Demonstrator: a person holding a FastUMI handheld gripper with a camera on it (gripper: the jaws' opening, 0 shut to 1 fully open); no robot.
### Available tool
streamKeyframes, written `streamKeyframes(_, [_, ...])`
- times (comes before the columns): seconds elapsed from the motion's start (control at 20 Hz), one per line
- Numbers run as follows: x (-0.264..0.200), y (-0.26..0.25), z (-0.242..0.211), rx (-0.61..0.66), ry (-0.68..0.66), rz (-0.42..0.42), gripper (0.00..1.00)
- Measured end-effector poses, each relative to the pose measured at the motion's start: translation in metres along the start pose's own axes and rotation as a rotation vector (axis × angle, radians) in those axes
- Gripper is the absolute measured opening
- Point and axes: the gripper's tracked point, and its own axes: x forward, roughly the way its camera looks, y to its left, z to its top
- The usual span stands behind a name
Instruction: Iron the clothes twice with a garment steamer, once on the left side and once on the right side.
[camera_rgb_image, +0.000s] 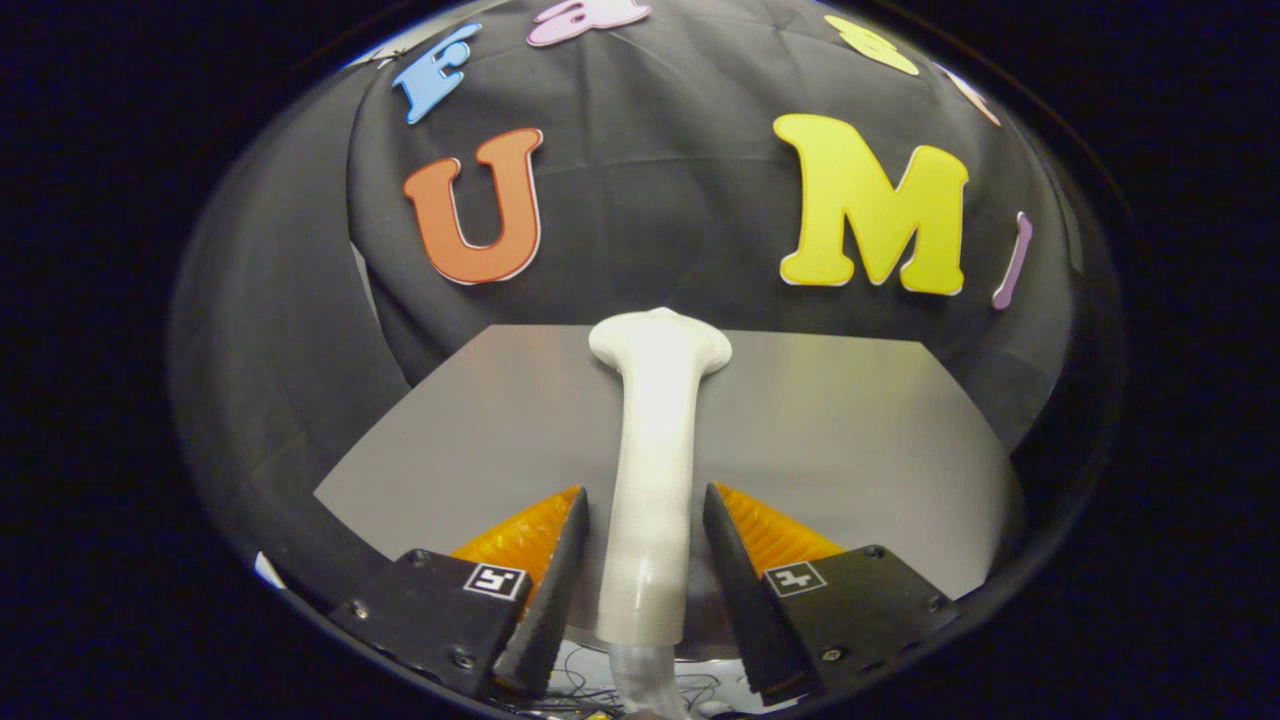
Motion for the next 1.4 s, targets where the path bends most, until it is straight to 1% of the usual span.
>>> streamKeyframes(0.05, [0.001, -0.001, -0.001, 0.006, 0.013, -0.007, 0.72])
streamKeyframes(0.1, [0.001, 0.001, 0.0, 0.003, 0.01, -0.01, 0.65])
streamKeyframes(0.2, [0.001, -0.003, 0.0, -0.002, 0.016, -0.02, 0.61])
streamKeyframes(0.25, [0.002, 0.003, -0.001, 0.01, 0.01, 0.006, 0.58])
streamKeyframes(0.3, [0.003, 0.001, 0.001, 0.008, 0.006, 0.004, 0.47])
streamKeyframes(0.35, [-0.001, 0.002, 0.001, 0.012, 0.007, 0.01, 0.43])
streamKeyframes(0.45, [0.002, 0.004, 0.001, 0.031, 0.007, 0.039, 0.41])
streamKeyframes(0.5, [0.0, 0.006, 0.001, 0.038, 0.013, 0.06, 0.38])
streamKeyframes(0.6, [0.0, 0.008, 0.002, 0.062, 0.016, 0.1, 0.35])
streamKeyframes(0.7, [-0.005, 0.007, 0.005, 0.084, 0.007, 0.12, 0.34])
streamKeyframes(0.9, [-0.037, -0.002, 0.019, 0.081, -0.069, 0.152, 0.34])
streamKeyframes(1.1, [-0.088, -0.009, 0.043, 0.085, -0.158, 0.199, 0.33])
streamKeyframes(1.4, [-0.195, -0.019, 0.07, 0.063, -0.301, 0.27, 0.34])
